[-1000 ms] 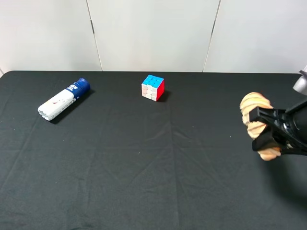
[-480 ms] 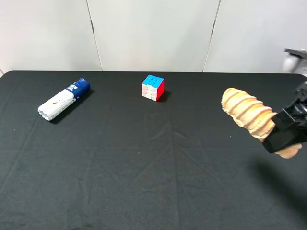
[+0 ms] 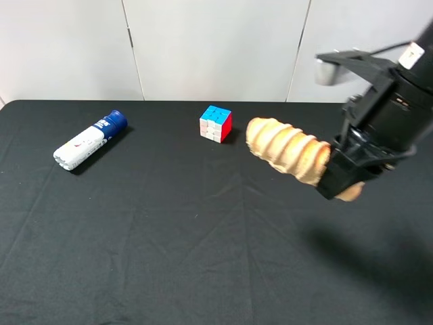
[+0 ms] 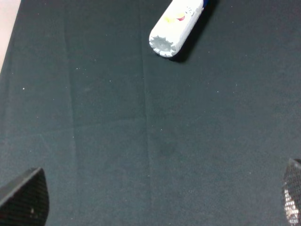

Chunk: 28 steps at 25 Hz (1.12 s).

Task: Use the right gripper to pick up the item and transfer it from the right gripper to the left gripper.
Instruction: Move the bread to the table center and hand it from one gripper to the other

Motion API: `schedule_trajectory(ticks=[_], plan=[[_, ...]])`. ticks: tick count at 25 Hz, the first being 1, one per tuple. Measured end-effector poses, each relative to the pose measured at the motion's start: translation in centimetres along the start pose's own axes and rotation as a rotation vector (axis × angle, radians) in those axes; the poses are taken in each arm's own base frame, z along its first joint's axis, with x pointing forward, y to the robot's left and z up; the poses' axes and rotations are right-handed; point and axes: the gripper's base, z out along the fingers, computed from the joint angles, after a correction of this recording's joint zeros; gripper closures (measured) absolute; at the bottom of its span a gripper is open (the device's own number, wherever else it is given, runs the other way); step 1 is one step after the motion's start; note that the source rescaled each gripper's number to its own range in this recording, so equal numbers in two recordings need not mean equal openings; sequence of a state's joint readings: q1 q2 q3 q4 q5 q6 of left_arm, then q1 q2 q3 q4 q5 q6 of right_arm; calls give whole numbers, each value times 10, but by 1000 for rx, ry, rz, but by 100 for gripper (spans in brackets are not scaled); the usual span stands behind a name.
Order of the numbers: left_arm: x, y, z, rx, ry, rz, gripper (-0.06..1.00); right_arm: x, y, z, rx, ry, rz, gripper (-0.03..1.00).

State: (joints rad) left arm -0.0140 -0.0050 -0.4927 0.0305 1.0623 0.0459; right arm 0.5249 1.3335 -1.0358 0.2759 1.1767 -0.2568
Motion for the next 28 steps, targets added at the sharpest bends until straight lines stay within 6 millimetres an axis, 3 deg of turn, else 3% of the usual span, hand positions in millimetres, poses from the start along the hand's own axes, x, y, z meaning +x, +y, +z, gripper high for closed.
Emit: schedule_trajectory(ticks=[7, 19, 28], plan=[[0, 0, 0, 0, 0, 0, -4, -23, 19, 15, -17, 39, -114, 93], [0, 2, 0, -17, 1, 7, -4, -30, 58, 28, -24, -19, -540, 93], [0, 2, 1, -21, 6, 8, -4, -34, 62, 28, -13, -57, -577, 95]])
